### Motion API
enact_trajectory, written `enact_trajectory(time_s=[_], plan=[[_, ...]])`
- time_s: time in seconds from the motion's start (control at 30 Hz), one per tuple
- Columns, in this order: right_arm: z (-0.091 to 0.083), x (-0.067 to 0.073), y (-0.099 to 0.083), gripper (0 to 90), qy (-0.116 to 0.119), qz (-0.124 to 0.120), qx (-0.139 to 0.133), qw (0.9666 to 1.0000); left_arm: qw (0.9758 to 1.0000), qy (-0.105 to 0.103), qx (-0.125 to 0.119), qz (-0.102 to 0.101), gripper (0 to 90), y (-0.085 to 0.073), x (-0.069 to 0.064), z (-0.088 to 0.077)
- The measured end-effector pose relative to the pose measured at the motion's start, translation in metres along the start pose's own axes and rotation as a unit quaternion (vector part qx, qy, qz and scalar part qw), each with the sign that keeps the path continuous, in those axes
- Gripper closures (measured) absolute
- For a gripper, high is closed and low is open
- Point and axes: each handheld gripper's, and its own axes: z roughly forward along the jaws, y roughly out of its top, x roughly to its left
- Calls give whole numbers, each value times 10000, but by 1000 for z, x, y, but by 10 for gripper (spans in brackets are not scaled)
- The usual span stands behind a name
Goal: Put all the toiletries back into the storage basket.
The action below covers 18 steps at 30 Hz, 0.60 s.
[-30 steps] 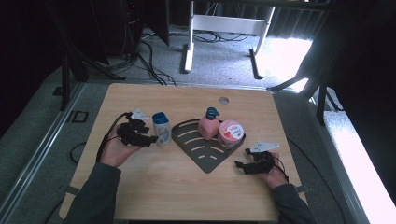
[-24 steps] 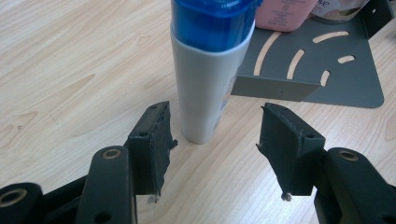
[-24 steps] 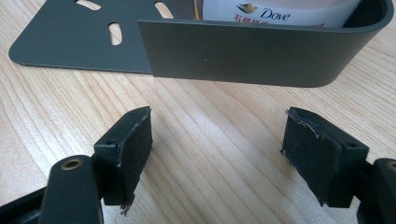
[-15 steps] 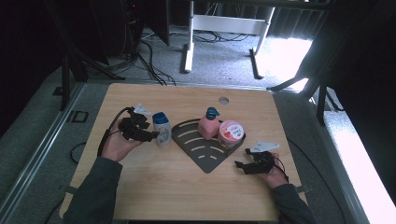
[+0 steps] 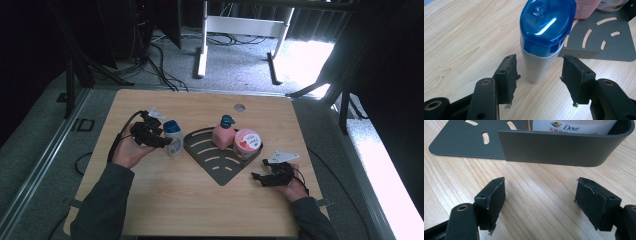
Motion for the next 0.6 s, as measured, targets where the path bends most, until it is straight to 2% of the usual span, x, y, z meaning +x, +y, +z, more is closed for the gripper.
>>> enact_trajectory(time_s=[0.3,0.43,0.6], plan=[[0,0,0,239,0,-1,0,10000,10000,-18,58,23,444,7,0,6],[0,0,0,239,0,0,0,10000,9999,-24,119,42,491,7,-2,8],[0,0,0,239,0,-1,0,10000,9999,-35,147,-30,533,7,-2,6]])
